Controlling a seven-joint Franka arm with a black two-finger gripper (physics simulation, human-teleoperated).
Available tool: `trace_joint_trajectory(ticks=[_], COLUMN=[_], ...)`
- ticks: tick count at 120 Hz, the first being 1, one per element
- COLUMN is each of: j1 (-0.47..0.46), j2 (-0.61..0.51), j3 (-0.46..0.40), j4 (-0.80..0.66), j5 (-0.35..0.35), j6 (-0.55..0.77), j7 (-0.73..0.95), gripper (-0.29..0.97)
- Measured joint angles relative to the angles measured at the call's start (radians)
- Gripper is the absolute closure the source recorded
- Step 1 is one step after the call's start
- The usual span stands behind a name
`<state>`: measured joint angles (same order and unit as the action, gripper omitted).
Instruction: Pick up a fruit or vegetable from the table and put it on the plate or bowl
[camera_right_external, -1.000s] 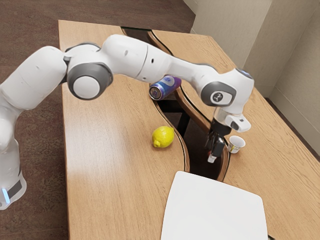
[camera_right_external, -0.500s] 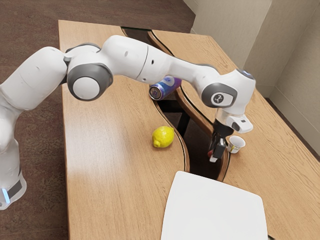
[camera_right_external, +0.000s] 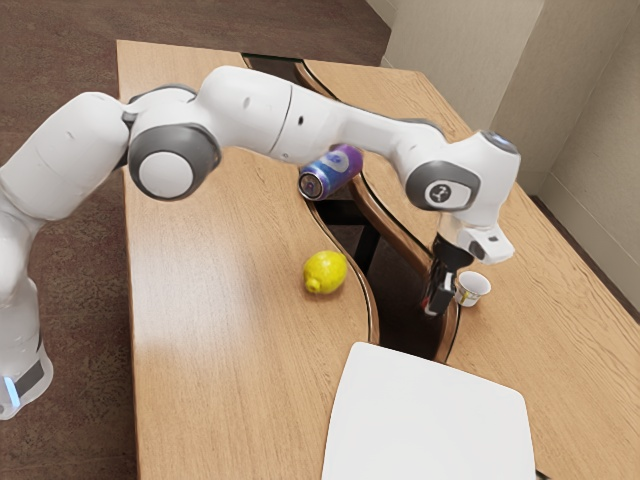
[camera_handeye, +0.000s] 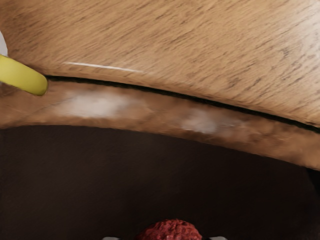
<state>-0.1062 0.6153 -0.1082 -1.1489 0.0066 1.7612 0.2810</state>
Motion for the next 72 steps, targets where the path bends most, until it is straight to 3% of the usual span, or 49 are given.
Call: trace_joint_trajectory(ticks=[26, 60, 72], j1=[-0.025, -0.002, 0.062], j2=[-0.047, -0.035, 0.006], j3=[-0.159, -0.503, -0.653], j4=[0.033, 0.038, 0.014], j5=[0.168, 0.4, 0.482], j6=[-0.065, -0.138, -0.15], j7=[-0.05, -0.152, -0.192], gripper=[0.51, 0.51, 0.51])
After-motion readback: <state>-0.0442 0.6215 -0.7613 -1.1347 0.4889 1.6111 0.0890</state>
